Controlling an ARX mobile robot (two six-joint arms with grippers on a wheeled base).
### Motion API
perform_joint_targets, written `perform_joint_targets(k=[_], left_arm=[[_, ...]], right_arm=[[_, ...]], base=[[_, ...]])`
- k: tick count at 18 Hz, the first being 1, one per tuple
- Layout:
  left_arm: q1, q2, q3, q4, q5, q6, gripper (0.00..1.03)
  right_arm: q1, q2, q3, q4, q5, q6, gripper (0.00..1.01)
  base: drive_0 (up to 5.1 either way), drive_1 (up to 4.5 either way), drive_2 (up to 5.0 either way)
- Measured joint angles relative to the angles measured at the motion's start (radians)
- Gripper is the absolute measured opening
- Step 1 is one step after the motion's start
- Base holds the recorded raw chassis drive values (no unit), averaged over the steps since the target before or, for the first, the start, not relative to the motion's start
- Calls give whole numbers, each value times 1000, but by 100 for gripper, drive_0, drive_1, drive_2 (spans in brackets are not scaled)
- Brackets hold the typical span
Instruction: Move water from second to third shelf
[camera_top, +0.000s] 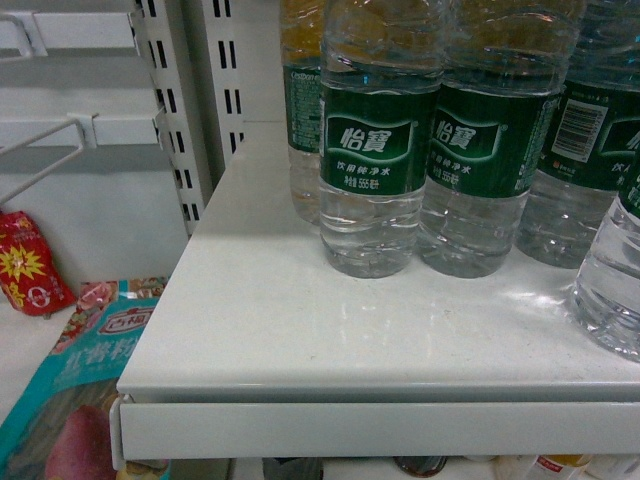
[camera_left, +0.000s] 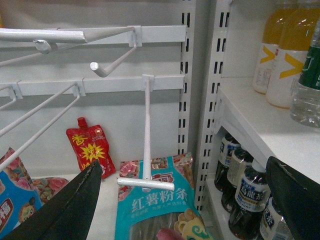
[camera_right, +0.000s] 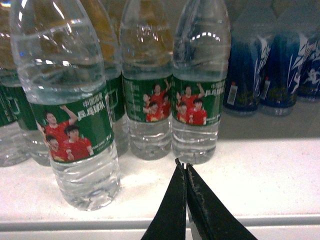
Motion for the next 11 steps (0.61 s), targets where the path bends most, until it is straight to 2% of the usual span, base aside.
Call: perform_joint_targets(k=[11], left_arm=[[0, 0, 0, 0, 0, 0, 98]], right_arm=[[0, -92, -77, 25, 0, 0, 2]], base=[[0, 0, 0]])
